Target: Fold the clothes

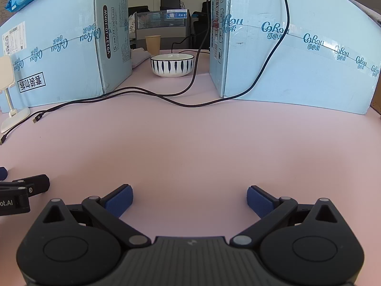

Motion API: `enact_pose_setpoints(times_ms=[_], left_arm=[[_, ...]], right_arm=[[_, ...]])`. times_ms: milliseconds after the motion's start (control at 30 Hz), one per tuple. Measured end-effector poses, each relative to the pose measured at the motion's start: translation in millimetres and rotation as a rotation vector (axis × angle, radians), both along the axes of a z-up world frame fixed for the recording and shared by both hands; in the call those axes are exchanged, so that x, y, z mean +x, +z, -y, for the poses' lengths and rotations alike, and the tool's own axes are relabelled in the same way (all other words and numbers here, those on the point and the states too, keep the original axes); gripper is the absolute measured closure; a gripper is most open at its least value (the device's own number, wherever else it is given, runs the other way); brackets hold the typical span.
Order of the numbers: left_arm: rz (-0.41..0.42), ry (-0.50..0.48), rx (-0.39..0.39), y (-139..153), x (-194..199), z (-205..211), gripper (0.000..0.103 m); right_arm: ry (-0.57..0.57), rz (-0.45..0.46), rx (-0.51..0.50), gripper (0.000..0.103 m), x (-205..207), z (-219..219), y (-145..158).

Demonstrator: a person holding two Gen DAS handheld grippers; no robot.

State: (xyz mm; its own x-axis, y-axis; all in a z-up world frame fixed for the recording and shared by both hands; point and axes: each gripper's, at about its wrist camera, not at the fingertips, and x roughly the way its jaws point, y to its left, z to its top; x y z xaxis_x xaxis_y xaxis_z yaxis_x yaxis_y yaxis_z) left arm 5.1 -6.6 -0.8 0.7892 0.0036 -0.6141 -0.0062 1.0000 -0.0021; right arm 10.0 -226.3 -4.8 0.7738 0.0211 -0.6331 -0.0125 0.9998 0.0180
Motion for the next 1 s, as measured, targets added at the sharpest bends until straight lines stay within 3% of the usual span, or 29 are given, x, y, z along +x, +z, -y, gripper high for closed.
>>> enact_pose_setpoints(times_ms=[1000], left_arm=[[0.001,-0.001,-0.006,0.5,0.4,-2.0,0.000]], right_arm=[[0.000,0.004,-0.002,0.000,-1.2,1.2,0.5]])
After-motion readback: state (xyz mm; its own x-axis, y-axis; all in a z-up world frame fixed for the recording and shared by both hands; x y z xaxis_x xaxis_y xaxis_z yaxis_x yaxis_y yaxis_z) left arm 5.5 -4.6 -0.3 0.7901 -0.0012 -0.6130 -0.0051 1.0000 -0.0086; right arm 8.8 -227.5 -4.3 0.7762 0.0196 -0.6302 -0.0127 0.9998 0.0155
